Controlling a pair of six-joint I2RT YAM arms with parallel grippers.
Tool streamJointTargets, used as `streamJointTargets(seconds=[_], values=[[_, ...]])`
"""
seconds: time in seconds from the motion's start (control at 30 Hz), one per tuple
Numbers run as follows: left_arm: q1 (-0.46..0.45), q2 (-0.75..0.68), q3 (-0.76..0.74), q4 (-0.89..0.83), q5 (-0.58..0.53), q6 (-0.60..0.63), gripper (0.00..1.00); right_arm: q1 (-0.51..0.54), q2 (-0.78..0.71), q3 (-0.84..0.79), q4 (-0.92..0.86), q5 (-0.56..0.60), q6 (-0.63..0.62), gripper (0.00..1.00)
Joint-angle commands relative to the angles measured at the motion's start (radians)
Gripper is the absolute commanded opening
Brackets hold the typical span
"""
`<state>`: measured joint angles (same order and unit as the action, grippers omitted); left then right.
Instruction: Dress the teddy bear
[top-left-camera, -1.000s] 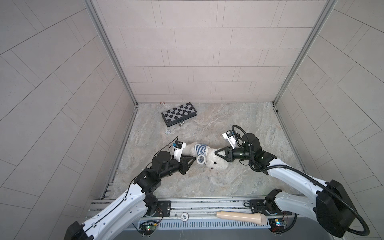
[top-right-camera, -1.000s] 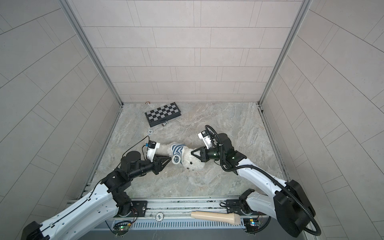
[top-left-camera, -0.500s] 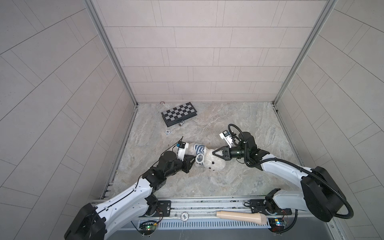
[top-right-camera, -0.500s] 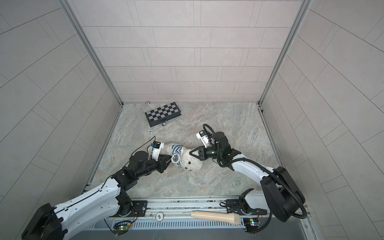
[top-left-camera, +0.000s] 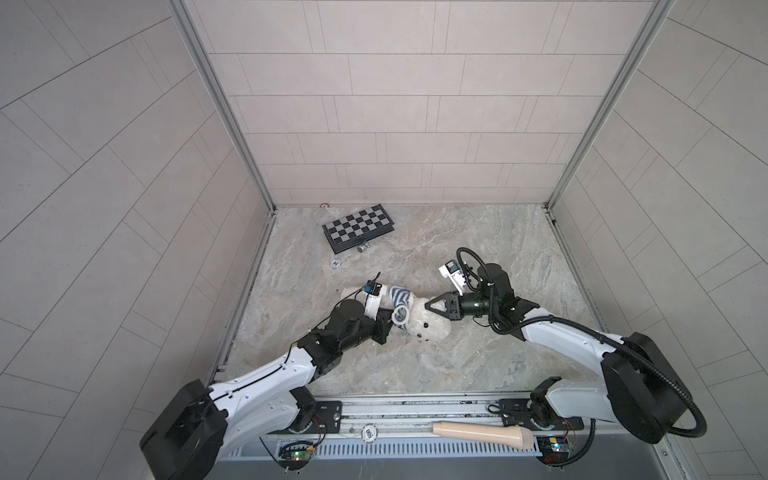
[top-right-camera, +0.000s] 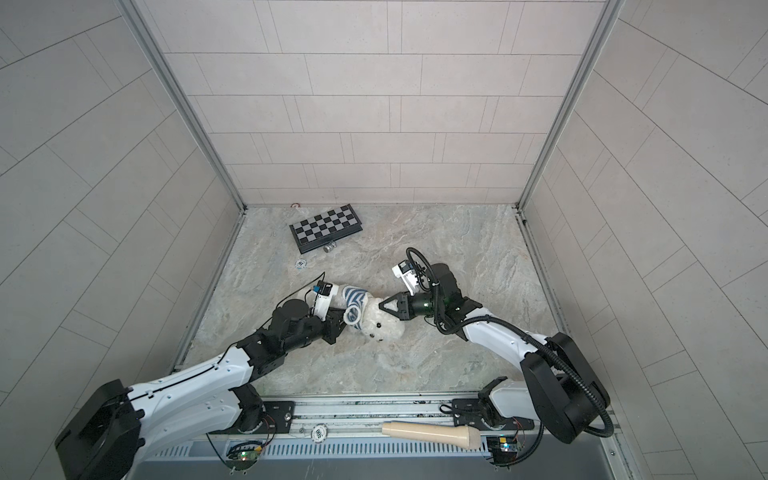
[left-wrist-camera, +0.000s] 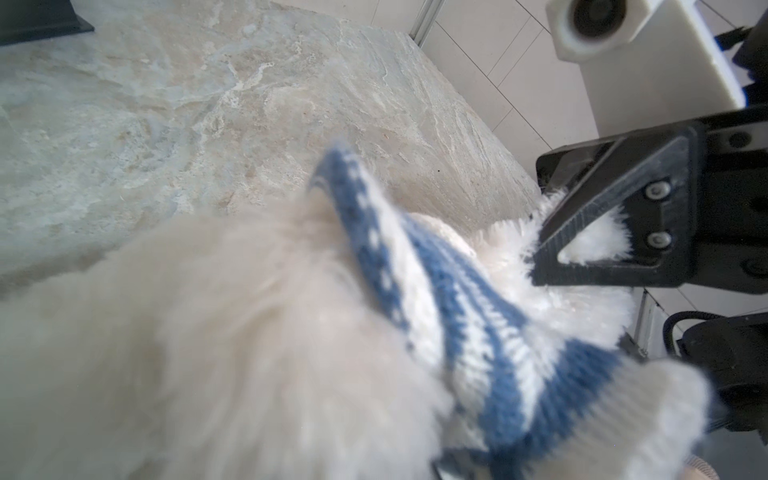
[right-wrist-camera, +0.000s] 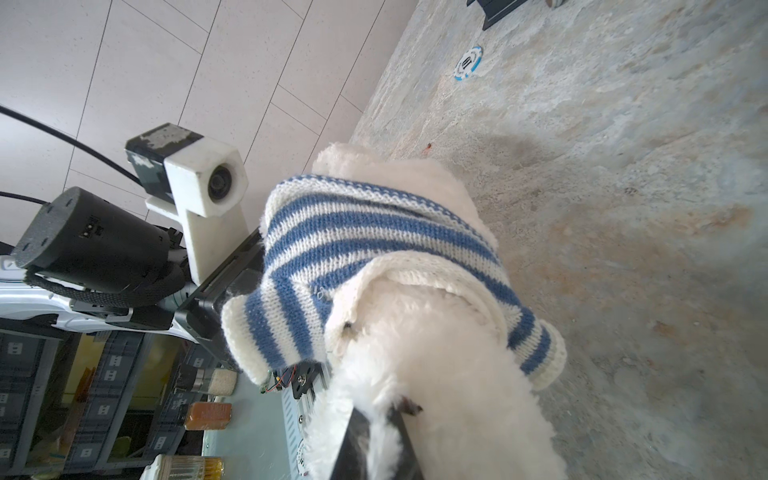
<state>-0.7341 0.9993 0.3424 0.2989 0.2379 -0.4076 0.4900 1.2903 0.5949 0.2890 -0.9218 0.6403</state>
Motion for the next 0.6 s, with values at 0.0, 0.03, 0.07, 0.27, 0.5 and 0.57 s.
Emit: streamJointTargets(seconds=[0.0,0.03,0.07,0.27,0.5,0.57], values=[[-0.015,0.009,0.034,0.029,-0.001,0.019,0.19,-0.002,-0.019,0.009,0.056,-0.008,0.002,0.00],[-0.023,0.009,0.037,0.019,-0.006,0.022,0.19,-0.003,-0.016,0.010,0.054,-0.006,0.001,0.00],[-0.031,0.008,0.040,0.008,-0.009,0.029,0.19,-0.004,-0.014,0.009,0.051,-0.001,0.001,0.00],[-0.052,0.003,0.032,-0.037,-0.032,0.039,0.26,-0.010,-0.027,0.006,0.032,0.019,-0.010,0.00],[-0.072,0.061,0.056,-0.051,-0.069,0.060,0.26,-0.013,-0.032,0.001,0.032,0.030,-0.008,0.00],[-0.086,0.081,0.066,-0.056,-0.083,0.069,0.25,-0.014,-0.034,0.000,0.026,0.033,-0.011,0.00]])
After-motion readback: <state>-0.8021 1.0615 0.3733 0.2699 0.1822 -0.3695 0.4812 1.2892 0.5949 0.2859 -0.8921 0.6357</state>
